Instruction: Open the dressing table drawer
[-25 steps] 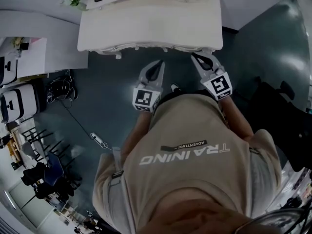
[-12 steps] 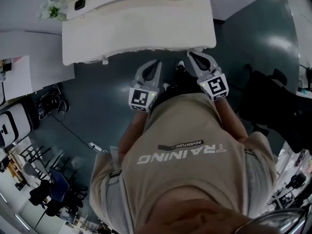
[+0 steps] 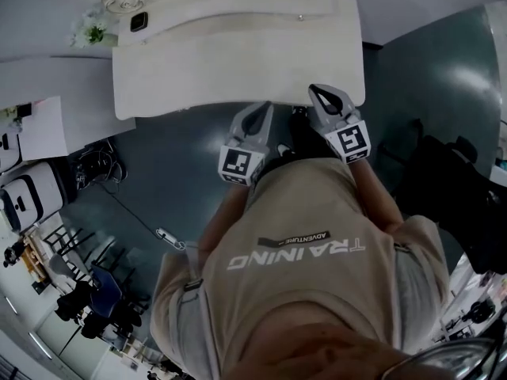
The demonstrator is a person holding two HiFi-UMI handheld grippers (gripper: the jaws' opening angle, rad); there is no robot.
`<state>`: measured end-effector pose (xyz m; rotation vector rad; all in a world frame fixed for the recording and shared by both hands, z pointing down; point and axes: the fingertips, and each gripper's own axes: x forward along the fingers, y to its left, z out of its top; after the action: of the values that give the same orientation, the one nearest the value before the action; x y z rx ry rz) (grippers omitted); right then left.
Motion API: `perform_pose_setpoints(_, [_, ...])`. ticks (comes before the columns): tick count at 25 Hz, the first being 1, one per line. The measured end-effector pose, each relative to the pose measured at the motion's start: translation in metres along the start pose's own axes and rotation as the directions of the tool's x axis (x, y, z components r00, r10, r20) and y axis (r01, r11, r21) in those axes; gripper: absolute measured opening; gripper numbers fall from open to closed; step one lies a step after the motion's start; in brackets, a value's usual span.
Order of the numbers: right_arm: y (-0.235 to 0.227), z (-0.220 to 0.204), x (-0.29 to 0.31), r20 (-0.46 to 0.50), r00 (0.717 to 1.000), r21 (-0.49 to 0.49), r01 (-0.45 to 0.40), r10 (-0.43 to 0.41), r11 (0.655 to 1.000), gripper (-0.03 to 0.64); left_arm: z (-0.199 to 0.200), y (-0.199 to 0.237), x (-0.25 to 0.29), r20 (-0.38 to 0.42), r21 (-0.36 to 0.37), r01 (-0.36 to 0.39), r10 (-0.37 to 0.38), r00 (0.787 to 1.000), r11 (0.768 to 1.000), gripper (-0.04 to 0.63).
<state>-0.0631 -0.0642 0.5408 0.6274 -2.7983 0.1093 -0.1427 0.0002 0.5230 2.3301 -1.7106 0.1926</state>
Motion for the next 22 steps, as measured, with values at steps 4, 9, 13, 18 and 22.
perform_pose_setpoints(4, [-0.061, 0.008, 0.023, 0.037, 0.997, -0.014, 0.064, -0.064, 0.998, 0.003, 0.011, 0.011, 0.054, -0.046, 0.022, 0.046, -0.045, 0.998, 0.999, 0.008])
perform_pose_setpoints(9, [-0.133, 0.005, 0.045, 0.024, 0.996, 0.034, 0.09, -0.091, 0.995, 0.003, 0.041, 0.026, 0.114, -0.064, 0.081, 0.049, -0.044, 0.997, 0.996, 0.008])
perform_pose_setpoints(13, [-0.163, 0.007, 0.069, 0.024, 0.997, 0.057, 0.077, -0.078, 0.995, 0.003, 0.057, 0.05, 0.146, -0.061, 0.085, 0.012, -0.007, 0.998, 0.996, 0.008])
perform_pose_setpoints(18, [-0.177, -0.001, 0.078, -0.004, 0.999, 0.107, 0.051, -0.051, 0.993, 0.003, 0.059, 0.057, 0.167, -0.085, 0.07, 0.002, 0.004, 0.996, 0.998, 0.008])
perform_pose_setpoints(22, [-0.182, -0.02, 0.094, -0.058, 0.997, 0.126, 0.061, -0.054, 0.99, 0.005, 0.052, 0.071, 0.175, -0.104, 0.077, -0.011, 0.019, 0.994, 0.997, 0.008])
